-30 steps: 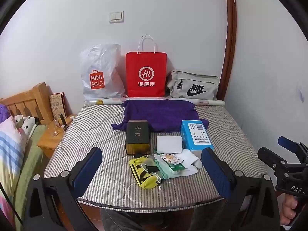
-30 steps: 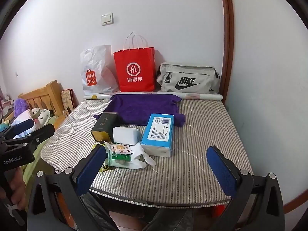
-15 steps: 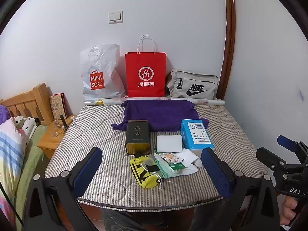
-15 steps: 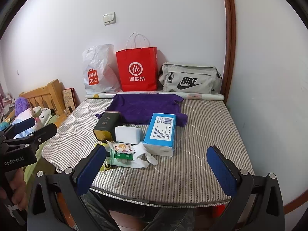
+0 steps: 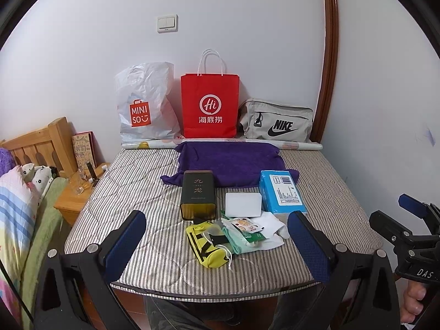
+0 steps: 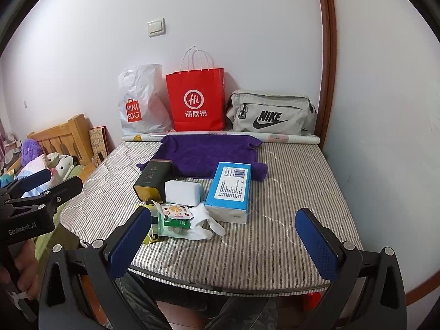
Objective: Organize soft objects
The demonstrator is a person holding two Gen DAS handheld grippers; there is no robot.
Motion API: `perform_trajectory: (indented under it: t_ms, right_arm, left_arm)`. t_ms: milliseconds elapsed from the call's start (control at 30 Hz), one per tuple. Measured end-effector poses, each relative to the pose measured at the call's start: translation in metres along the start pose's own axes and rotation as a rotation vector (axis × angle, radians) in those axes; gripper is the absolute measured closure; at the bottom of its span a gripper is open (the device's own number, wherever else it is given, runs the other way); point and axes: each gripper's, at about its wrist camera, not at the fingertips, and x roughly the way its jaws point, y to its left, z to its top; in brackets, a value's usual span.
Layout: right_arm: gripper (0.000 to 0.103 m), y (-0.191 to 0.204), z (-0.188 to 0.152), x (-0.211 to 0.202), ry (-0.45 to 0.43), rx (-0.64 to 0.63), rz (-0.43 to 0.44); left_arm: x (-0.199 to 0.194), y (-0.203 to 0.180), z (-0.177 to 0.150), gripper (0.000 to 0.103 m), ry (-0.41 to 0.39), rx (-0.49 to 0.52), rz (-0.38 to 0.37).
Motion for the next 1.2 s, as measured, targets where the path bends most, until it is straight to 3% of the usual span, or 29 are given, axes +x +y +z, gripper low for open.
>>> perform_trajectory:
  t_ms: [1200]
  right_arm:
    - [0.000,0.0015,-0.0011,-0.0060,-0.005,-0.003,-0.001]
  left_arm:
    - [-0.0024,0.0069,-0.0037,0.000,0.003,-0.003,0.000]
